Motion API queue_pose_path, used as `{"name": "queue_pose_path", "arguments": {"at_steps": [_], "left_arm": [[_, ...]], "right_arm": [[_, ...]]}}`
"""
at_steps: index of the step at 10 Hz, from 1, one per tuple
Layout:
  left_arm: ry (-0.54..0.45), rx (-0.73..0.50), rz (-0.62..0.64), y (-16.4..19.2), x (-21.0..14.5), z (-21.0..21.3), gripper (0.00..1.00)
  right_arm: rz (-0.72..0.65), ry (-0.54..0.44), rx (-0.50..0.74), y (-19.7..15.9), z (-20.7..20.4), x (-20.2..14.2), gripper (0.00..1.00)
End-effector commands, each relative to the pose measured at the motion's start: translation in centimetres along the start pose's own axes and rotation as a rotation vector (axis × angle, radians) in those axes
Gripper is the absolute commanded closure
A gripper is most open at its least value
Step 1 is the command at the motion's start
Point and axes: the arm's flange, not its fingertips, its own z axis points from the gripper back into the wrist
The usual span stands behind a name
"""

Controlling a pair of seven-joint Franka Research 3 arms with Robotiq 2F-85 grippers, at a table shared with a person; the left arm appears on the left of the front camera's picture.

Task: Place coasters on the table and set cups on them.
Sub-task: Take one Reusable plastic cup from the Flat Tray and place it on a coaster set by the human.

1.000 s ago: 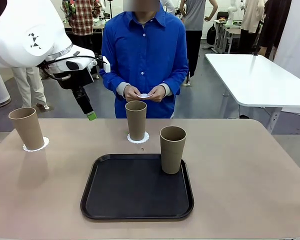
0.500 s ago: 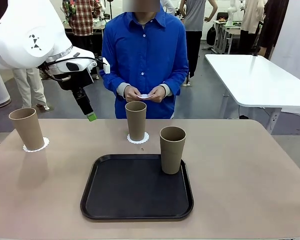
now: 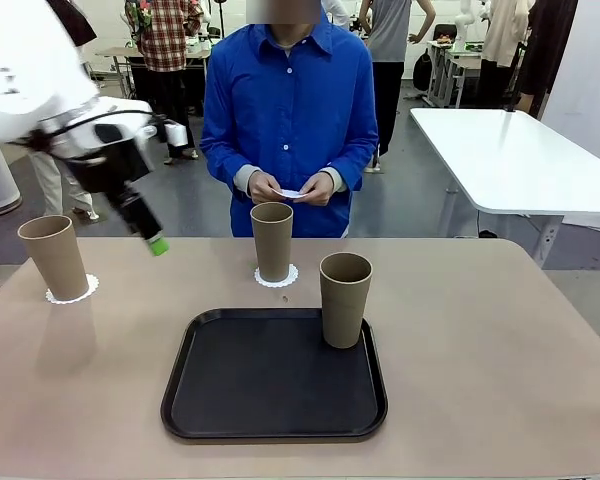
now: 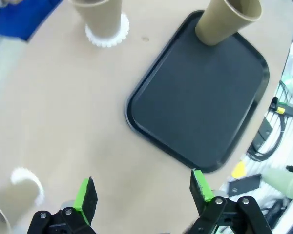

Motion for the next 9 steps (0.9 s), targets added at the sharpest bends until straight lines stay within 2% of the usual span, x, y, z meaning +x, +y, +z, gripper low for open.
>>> {"name": "queue_pose_path", "arguments": {"at_steps": [1, 3, 6, 7, 8, 9], "left_arm": [[0.025, 0.029, 0.184, -2.2, -6.7, 3.2, 0.0], [0.088, 0.057, 0.355, -1.8, -11.7, 5.5, 0.0], [0.086, 0.078, 0.597, 3.3, -17.0, 6.7, 0.0], [0.089, 0.066, 0.622, 5.2, -17.4, 6.6, 0.0], [0.067, 0.02, 0.598, 5.4, -17.0, 5.8, 0.0], [-0.01, -0.041, 0.467, 4.5, -14.5, 5.1, 0.0]], "right_arm": [[0.006, -0.001, 0.011, 0.1, 0.0, -0.1, 0.0], [0.006, -0.001, 0.011, 0.1, 0.0, -0.1, 0.0], [0.006, -0.001, 0.011, 0.1, 0.0, -0.1, 0.0], [0.006, -0.001, 0.011, 0.1, 0.0, -0.1, 0.0], [0.006, -0.001, 0.011, 0.1, 0.0, -0.1, 0.0], [0.006, -0.001, 0.011, 0.1, 0.0, -0.1, 0.0]]}}
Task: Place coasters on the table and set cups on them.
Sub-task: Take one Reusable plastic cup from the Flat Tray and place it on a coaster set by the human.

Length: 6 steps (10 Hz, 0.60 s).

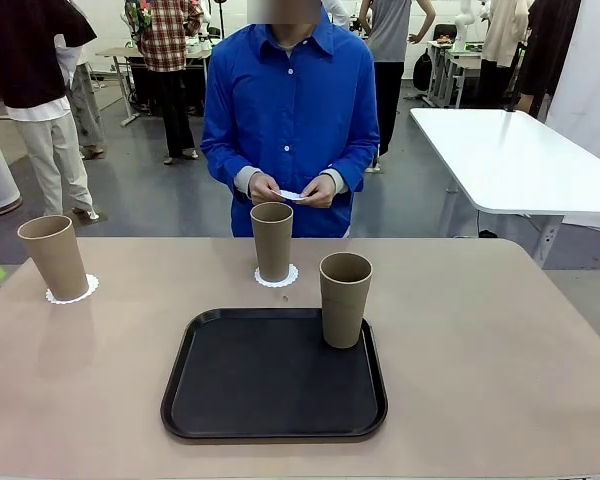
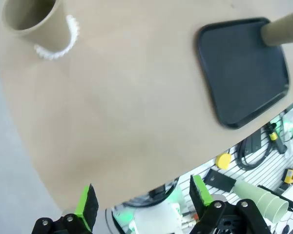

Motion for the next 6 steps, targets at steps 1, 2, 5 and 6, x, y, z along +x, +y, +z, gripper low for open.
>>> {"name": "queue_pose_path", "arguments": {"at_steps": [1, 2, 5, 6], "left_arm": [[0.016, 0.033, 0.03, 0.4, -1.1, 0.8, 0.0], [0.016, 0.033, 0.03, 0.4, -1.1, 0.8, 0.0], [0.004, -0.308, -0.017, 2.4, 2.5, 1.0, 0.0], [-0.05, -0.524, 0.009, 5.0, 2.9, 1.1, 0.0]], "right_arm": [[0.007, -0.001, 0.011, 0.1, 0.0, -0.1, 0.0], [0.007, -0.001, 0.011, 0.1, 0.0, -0.1, 0.0], [0.007, -0.001, 0.011, 0.1, 0.0, -0.1, 0.0], [0.007, -0.001, 0.011, 0.1, 0.0, -0.1, 0.0]]}}
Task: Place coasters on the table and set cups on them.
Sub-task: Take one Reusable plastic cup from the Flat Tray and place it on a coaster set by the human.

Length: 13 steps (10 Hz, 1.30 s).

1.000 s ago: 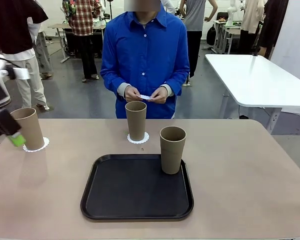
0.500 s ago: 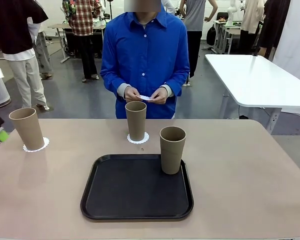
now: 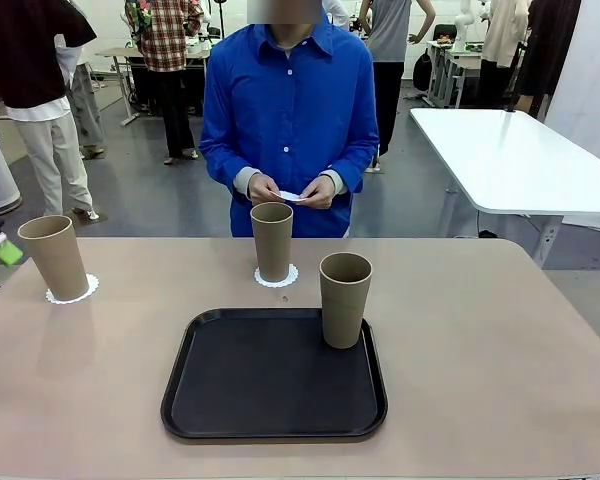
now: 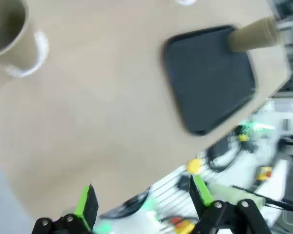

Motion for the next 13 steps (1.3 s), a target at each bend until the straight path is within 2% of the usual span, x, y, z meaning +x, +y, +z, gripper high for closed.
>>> {"name": "queue_pose_path", "arguments": {"at_steps": [1, 3, 5, 7, 9, 11, 13], "left_arm": [[-0.071, -0.433, 0.033, 4.9, 1.3, 1.3, 0.0], [-0.133, -0.631, 0.127, 10.5, -0.3, 1.1, 0.0], [-0.155, -0.746, 0.2, 15.0, -3.7, -0.8, 0.0], [-0.177, -0.77, 0.289, 18.6, -5.8, -2.0, 0.0], [-0.216, -0.794, 0.321, 21.6, -7.3, -1.5, 0.0], [-0.247, -0.788, 0.308, 23.1, -8.2, -0.2, 0.0], [-0.211, -0.764, 0.285, 23.2, -8.1, -0.1, 0.0]], "right_arm": [[0.007, 0.0, 0.011, 0.1, 0.0, -0.1, 0.0], [0.007, 0.0, 0.011, 0.1, 0.0, -0.1, 0.0], [0.007, 0.0, 0.011, 0.1, 0.0, -0.1, 0.0], [0.007, 0.0, 0.011, 0.1, 0.0, -0.1, 0.0], [0.007, 0.0, 0.011, 0.1, 0.0, -0.1, 0.0], [0.007, 0.0, 0.011, 0.1, 0.0, -0.1, 0.0], [0.007, 0.0, 0.011, 0.1, 0.0, -0.1, 0.0]]}}
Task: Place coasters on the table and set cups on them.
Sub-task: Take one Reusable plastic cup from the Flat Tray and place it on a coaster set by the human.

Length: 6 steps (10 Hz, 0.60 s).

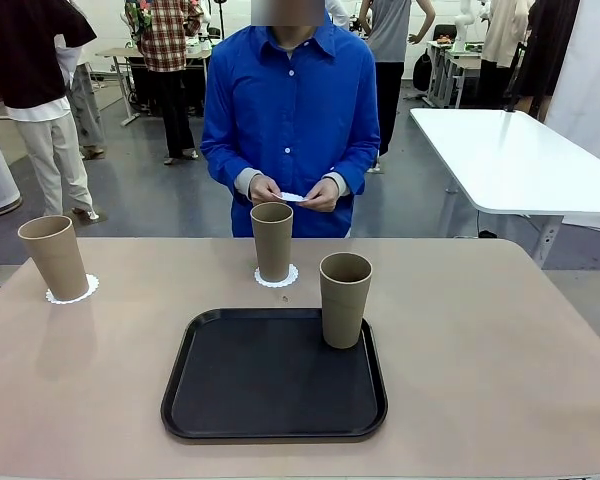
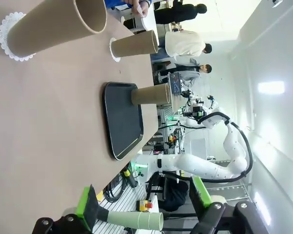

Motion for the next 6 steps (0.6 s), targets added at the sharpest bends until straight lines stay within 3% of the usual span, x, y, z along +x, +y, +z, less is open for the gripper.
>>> {"name": "queue_pose_path", "arguments": {"at_steps": [1, 2, 6], "left_arm": [[0.065, 0.024, -0.055, -0.44, 0.25, -0.55, 0.0], [0.0, 0.0, 0.0, 0.0, 0.0, 0.0, 0.0], [0.0, 0.0, 0.0, 0.0, 0.0, 0.0, 0.0]], "right_arm": [[0.007, 0.0, 0.011, 0.07, -0.02, -0.08, 0.0], [0.007, 0.0, 0.011, 0.07, -0.02, -0.08, 0.0], [0.007, 0.0, 0.011, 0.07, -0.02, -0.08, 0.0]]}}
